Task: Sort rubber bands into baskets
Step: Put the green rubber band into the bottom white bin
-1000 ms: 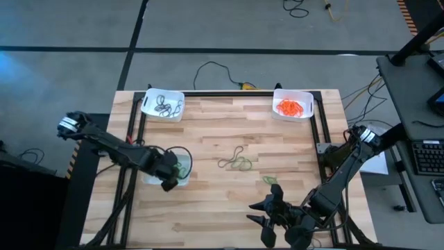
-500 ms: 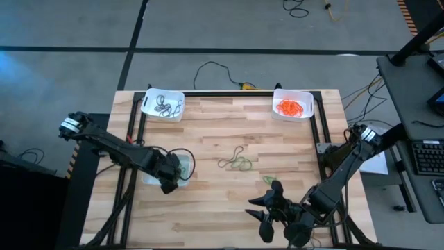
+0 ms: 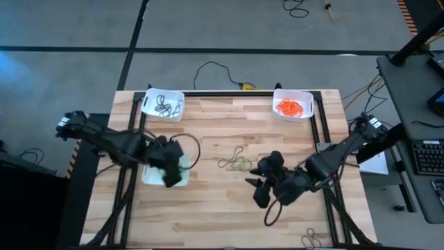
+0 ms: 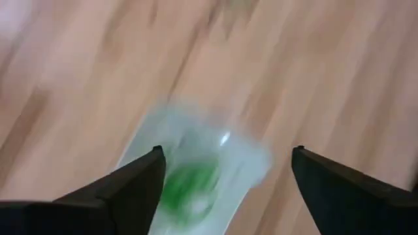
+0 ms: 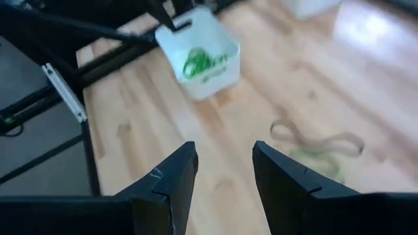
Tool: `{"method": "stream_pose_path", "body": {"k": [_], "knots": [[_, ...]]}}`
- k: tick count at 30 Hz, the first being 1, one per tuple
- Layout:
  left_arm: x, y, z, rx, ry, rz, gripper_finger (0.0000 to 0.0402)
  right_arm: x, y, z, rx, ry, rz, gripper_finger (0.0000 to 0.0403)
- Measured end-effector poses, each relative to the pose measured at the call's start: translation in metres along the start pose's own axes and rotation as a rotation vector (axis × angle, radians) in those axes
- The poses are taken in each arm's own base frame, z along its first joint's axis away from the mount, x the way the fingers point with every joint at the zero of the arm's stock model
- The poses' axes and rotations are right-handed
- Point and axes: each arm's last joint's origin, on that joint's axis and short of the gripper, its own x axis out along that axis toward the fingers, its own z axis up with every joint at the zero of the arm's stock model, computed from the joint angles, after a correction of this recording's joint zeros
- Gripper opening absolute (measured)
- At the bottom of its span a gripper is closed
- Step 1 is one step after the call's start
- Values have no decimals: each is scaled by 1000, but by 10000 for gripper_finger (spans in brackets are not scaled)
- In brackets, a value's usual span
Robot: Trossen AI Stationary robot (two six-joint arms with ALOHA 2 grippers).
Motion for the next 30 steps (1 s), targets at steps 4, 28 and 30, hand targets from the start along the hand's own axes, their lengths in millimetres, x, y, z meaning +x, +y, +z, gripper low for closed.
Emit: {"method": "stream_pose_path", "body": {"k": [4,28,30], "knots": [[-16,-8,31,-92,-262,-98,321,-6,-3,6,-36,-61,-24,144],[169,-50,97,95,-358,-152,311,-48,-27,-41,51,124,-216,144],[180,-48,103,135,-351,-128,311,-47,-23,-46,87,148,-201,144]]}}
